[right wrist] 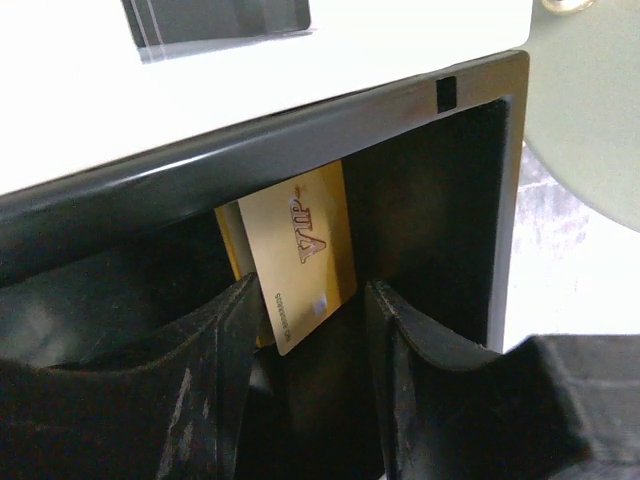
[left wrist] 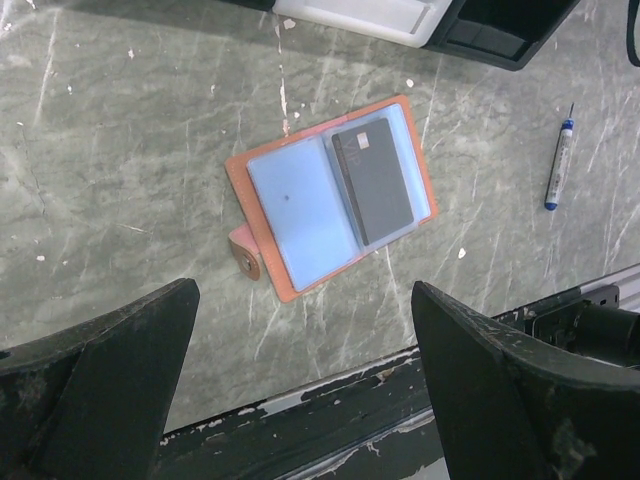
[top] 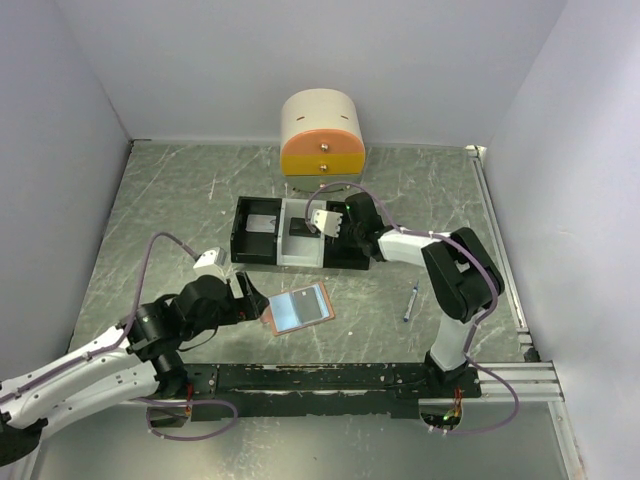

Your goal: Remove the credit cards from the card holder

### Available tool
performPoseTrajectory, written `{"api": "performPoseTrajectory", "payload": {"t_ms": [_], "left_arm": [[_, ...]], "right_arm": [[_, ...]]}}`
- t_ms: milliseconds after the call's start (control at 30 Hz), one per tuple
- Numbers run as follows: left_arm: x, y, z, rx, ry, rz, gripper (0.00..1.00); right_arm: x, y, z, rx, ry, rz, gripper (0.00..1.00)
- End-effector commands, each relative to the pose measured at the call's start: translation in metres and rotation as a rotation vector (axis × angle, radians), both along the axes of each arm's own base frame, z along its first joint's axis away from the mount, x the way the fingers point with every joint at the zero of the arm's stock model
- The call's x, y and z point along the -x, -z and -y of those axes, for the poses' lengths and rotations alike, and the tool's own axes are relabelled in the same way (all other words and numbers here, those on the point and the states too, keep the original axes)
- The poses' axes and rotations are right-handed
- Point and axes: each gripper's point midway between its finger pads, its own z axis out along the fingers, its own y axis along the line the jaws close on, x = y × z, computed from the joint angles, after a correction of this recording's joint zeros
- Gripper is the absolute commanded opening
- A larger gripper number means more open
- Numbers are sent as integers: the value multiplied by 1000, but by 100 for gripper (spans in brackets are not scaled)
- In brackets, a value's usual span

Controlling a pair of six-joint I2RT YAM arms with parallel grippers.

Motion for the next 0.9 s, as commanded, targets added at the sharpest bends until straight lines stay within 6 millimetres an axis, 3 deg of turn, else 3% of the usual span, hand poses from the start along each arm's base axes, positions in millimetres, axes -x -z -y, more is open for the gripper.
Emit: {"api": "performPoseTrajectory", "payload": {"t_ms": [0,267,367,467,533,667,800,867], "left_arm": [[-1,-15,11,39,35,21,100],[-1,-15,16,46,48,16,100],[-1,-16,17,54,47,18,100],[-2,-16,19,68,46,15,100],[-1,-17,23,78,57,16,100],[0,-23,33,117,94,22,100],[0,-21,46,164,122,17,99],[1,-15,52,173,134,-1,98]], "right_arm": [[10,-9,-2,-57,2,-27,47],[10,-42,-10,-151,8,6,49],[9,-81,-21,-312,52,48,52],[13,-134,-31,-627,222,15,52],[25,-149,-34,-809,344,-74,52],[62,-145,-40,-1058,517,-305,53],[104,-113,-47,-1034,610,-577,54],[122,-98,-48,-1037,671,-690,62]]}}
